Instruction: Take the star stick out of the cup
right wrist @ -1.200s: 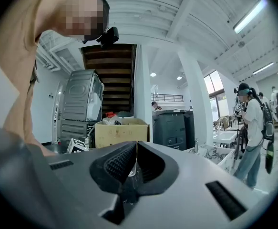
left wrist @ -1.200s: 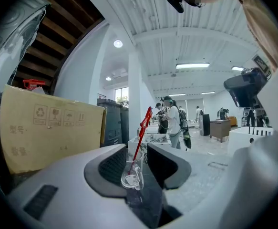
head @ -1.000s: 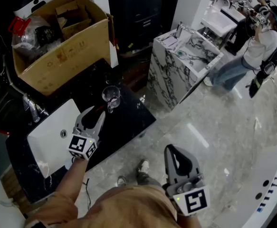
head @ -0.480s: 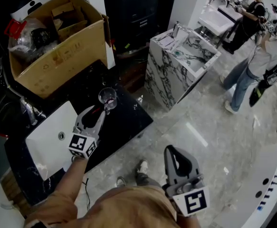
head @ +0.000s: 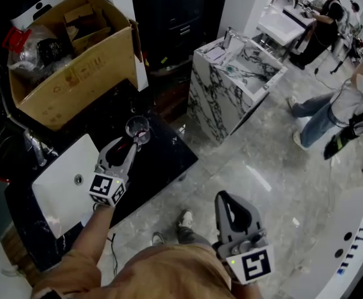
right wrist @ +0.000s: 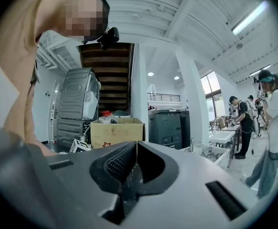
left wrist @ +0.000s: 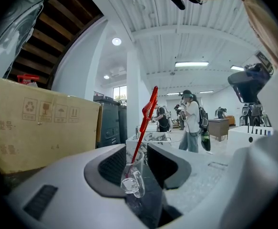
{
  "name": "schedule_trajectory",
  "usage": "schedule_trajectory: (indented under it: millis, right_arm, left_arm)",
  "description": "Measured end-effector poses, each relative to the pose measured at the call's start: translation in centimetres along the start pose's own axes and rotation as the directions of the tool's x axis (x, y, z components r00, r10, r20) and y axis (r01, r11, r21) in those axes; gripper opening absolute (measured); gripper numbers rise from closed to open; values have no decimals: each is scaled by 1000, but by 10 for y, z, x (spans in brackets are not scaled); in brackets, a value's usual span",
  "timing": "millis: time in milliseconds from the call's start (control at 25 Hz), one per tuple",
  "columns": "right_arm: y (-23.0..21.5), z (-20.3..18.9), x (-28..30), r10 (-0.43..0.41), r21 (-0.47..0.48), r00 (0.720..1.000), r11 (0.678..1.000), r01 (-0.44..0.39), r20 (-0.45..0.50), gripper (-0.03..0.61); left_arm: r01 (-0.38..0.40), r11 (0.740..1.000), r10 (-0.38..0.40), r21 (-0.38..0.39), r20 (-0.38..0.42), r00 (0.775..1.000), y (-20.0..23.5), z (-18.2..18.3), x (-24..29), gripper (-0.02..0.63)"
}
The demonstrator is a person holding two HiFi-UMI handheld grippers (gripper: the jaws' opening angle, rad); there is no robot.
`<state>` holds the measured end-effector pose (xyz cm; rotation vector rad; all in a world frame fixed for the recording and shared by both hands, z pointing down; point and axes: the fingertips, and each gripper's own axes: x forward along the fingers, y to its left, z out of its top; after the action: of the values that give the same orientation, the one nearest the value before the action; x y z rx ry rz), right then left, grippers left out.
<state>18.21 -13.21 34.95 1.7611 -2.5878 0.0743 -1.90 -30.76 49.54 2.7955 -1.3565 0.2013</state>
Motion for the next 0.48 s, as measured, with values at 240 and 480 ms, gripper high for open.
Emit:
schedule_trajectory:
  millis: [240, 480]
  right_arm:
    - [-5, -2, 0, -7, 1, 1000, 1000, 7, -4, 3]
    - [-10, -2, 1, -14, 5, 1000, 1000, 14, -10, 3]
  left_arm:
    - [-7, 1000, 7, -14, -5, 1000, 2, -5, 6, 123]
    - [-14, 999, 14, -48, -8, 1000, 5, -8, 11, 123]
